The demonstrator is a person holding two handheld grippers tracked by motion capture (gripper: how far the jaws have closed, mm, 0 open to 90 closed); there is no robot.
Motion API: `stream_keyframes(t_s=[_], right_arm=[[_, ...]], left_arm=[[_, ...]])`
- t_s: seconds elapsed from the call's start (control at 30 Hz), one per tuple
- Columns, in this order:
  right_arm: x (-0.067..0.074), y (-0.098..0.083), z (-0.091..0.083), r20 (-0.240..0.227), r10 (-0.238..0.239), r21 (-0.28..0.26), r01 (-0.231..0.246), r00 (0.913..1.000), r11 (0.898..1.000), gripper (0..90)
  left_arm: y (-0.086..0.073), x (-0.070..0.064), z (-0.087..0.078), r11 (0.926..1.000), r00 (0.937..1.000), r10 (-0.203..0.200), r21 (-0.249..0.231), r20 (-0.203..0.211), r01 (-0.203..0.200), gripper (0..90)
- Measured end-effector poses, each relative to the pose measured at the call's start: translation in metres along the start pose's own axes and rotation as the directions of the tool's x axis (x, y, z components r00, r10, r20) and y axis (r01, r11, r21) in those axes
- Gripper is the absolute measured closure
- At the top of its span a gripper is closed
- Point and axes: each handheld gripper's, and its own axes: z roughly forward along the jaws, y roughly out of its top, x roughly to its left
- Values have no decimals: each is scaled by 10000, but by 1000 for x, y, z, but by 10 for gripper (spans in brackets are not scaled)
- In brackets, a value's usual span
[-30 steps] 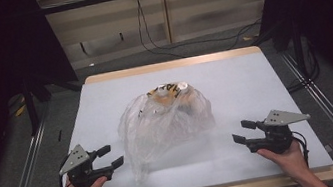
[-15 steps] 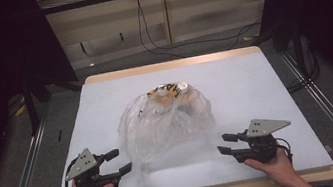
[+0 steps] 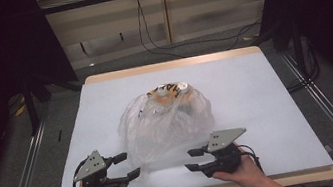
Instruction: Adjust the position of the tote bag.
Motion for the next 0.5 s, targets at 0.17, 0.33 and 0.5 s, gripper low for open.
stream_keyframes(t_s=[0.17,0.33,0.5], right_arm=[[5,24,34,-388,-267,230,276,9989,9994,610],[12,37,60,-561,-631,356,651,9964,9972,639],[11,46,77,-620,-618,377,642,9962,9972,649]], left_arm=[[-3,6,4,9997,10000,32,254,-64,-30,284],[-6,10,7,9990,9999,71,448,-72,-68,355],[-7,13,11,9966,9997,228,790,-74,-221,434]])
